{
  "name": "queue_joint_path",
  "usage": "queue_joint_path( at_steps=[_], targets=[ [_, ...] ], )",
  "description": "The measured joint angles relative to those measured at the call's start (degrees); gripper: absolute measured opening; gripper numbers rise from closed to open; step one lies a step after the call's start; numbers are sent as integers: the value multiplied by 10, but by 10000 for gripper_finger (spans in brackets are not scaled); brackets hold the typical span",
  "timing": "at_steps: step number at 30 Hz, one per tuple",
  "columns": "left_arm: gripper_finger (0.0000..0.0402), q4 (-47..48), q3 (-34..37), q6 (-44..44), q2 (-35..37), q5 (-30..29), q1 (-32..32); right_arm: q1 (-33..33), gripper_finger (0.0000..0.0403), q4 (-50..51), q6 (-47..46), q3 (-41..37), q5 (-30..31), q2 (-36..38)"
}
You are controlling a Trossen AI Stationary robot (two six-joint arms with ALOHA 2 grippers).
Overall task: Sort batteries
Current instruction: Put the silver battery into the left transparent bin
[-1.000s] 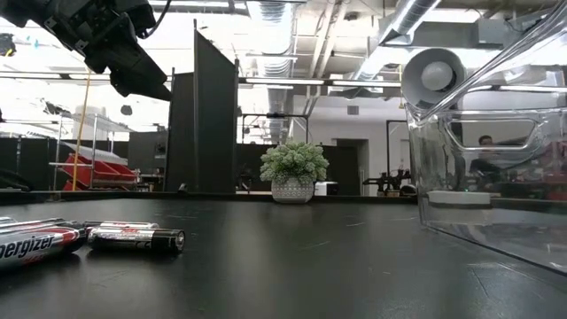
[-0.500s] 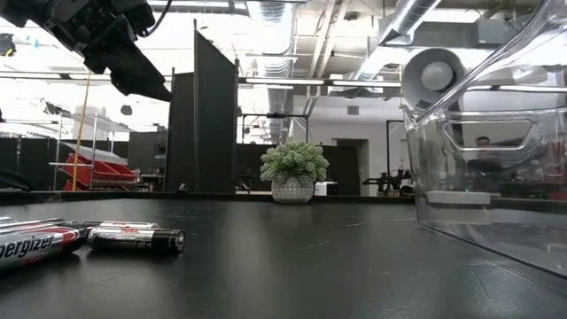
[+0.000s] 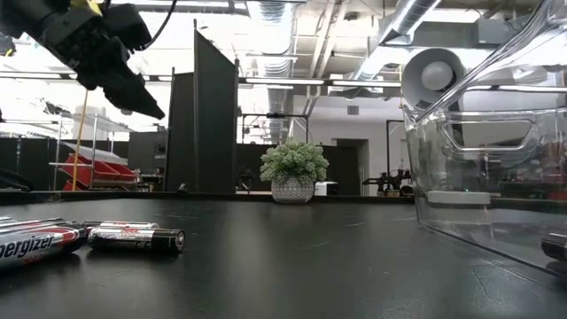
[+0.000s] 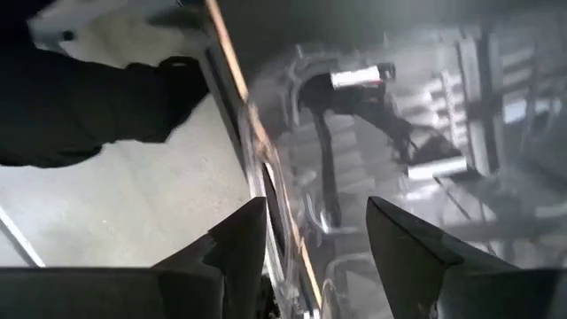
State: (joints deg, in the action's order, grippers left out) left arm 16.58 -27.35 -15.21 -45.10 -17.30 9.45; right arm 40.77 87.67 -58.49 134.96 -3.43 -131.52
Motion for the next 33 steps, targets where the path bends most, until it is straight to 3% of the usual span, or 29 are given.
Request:
queue_joint_path(
  at_steps=[8, 14, 18, 28, 33],
  targets=[
    [247, -13, 30, -21, 0, 4, 4, -65, 203, -56, 133, 1, 49, 3],
    [247, -43, 46, -26, 0, 5, 23, -115, 202, -187, 302, -1, 156, 1],
    [247, -47, 52, -26, 0, 5, 33, -142, 202, -283, 388, -21, 165, -13],
    [247, -42, 52, -32, -10, -20, 80, -145, 202, -339, 416, -40, 123, -95],
    [247, -42, 52, -28, -14, -22, 84, -135, 202, -358, 383, -38, 124, -124]
  ],
)
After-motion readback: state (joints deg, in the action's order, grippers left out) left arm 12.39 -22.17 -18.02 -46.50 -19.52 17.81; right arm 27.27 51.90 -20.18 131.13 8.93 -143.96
